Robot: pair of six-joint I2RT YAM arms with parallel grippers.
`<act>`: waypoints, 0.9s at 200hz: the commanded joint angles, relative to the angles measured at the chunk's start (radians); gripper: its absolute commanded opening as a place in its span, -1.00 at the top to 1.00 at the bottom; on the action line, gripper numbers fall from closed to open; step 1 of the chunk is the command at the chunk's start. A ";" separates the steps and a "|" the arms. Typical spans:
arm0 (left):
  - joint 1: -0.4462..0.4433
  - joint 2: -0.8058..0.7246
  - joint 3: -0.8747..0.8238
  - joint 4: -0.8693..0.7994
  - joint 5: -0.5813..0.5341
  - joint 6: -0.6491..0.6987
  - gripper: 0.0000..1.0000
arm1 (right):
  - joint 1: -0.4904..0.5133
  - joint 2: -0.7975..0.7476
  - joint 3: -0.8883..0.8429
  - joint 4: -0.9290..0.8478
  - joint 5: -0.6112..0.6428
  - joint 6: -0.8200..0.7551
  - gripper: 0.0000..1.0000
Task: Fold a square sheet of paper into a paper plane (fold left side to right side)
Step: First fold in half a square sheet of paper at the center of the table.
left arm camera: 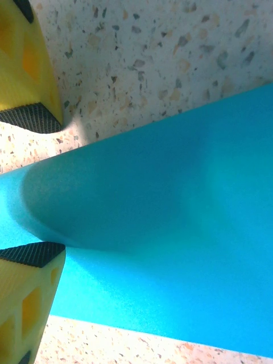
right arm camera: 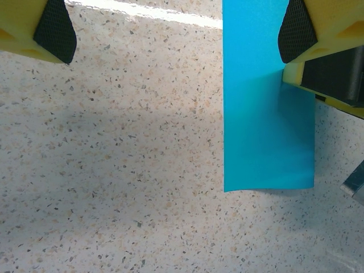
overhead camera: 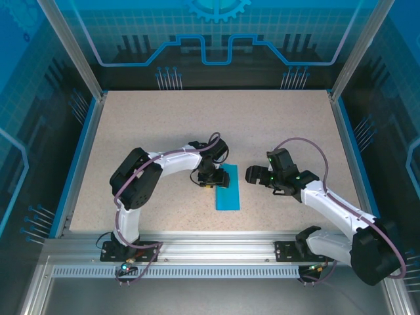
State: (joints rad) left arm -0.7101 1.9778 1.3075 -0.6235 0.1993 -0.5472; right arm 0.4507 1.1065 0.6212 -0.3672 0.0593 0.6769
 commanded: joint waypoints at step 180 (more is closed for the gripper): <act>-0.045 0.100 -0.018 0.074 0.017 0.038 -0.14 | -0.011 0.018 -0.015 0.008 -0.055 -0.002 -0.93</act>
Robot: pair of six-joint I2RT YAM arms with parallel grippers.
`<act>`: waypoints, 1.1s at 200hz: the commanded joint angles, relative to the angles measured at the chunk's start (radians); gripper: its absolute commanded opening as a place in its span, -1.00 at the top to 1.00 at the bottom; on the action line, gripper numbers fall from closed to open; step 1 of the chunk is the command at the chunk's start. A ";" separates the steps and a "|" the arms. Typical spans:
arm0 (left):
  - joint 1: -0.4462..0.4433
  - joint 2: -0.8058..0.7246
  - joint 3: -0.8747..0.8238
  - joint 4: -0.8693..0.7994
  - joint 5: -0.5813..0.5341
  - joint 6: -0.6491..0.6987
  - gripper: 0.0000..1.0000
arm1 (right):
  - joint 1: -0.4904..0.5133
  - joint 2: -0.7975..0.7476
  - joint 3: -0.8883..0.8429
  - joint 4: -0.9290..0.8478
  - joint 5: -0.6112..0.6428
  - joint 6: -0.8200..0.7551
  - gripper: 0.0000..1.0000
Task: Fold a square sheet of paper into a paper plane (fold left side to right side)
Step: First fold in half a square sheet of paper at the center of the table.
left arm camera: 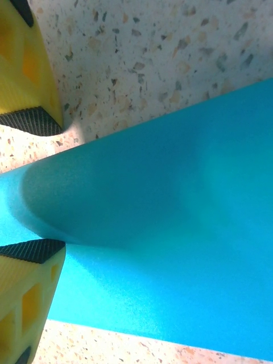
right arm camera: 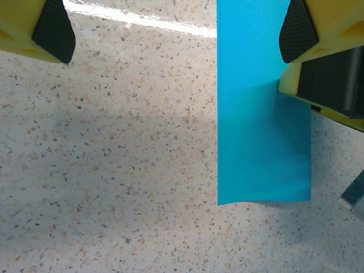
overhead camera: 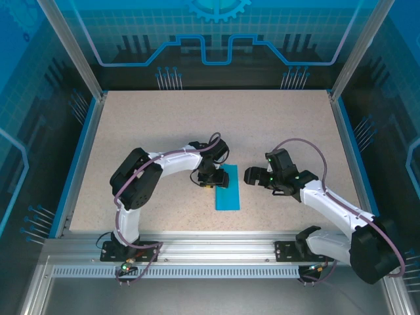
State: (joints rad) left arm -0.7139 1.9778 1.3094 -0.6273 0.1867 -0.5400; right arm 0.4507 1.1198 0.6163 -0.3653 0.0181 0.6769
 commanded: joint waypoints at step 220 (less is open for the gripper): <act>-0.047 0.133 0.021 0.058 0.027 0.035 -0.17 | -0.003 0.033 0.002 0.018 -0.046 -0.005 -0.97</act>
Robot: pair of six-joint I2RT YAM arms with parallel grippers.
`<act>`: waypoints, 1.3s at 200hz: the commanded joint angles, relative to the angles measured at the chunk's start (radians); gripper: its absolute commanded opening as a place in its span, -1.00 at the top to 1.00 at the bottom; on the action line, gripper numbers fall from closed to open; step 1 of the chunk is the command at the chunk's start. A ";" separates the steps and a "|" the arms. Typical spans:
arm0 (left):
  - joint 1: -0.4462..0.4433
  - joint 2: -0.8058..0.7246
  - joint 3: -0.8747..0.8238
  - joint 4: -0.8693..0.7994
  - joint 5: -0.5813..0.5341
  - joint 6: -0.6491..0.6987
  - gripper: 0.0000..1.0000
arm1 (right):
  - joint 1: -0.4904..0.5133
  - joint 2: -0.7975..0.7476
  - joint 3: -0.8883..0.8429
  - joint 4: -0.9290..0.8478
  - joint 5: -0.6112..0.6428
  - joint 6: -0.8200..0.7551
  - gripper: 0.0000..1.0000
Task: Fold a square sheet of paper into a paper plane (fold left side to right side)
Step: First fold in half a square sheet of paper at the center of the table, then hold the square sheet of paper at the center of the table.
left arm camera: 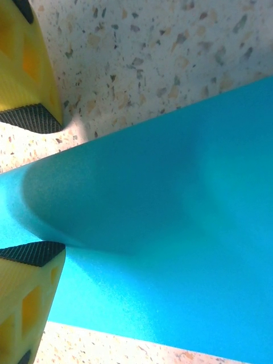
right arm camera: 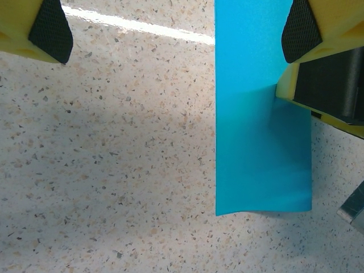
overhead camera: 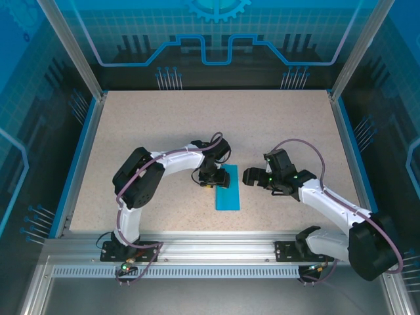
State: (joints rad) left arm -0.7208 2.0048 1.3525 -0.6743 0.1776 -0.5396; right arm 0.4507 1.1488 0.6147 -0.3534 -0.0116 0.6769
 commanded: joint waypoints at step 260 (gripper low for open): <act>-0.040 0.113 -0.014 0.098 0.008 0.007 -0.17 | 0.001 0.010 0.003 0.005 -0.021 -0.009 -1.00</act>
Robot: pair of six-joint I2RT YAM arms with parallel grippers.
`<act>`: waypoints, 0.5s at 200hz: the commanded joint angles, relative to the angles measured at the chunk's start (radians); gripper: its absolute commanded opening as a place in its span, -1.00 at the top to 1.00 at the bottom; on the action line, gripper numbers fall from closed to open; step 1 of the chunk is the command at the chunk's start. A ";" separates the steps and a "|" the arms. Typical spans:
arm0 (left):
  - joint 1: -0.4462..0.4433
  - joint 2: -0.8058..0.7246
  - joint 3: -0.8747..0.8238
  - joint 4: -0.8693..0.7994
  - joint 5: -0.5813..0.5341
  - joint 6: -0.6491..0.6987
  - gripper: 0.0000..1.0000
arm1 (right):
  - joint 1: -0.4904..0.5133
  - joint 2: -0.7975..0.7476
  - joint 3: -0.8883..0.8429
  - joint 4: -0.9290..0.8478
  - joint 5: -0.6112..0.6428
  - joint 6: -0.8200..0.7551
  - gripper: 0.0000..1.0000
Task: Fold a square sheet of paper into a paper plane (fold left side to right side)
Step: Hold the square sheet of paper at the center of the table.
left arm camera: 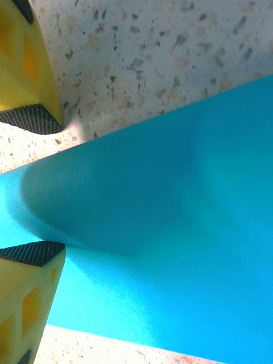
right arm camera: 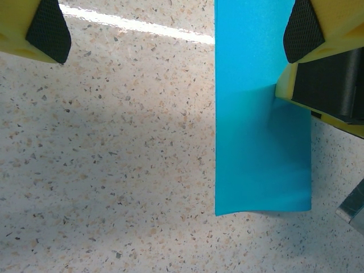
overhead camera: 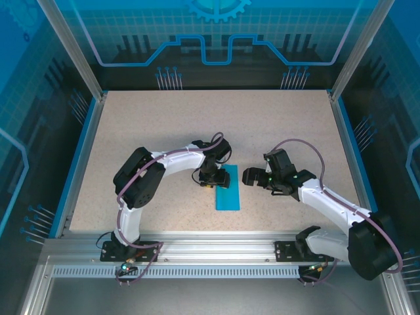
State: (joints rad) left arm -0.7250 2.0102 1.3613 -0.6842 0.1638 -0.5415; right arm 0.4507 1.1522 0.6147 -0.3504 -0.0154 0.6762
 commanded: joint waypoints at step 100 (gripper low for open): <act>-0.035 0.111 -0.024 0.107 0.028 0.012 -0.17 | 0.013 0.029 0.007 0.010 -0.029 -0.006 -1.00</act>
State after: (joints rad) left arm -0.7250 2.0113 1.3628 -0.6849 0.1635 -0.5438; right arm 0.4519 1.1694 0.6147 -0.3481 -0.0307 0.6765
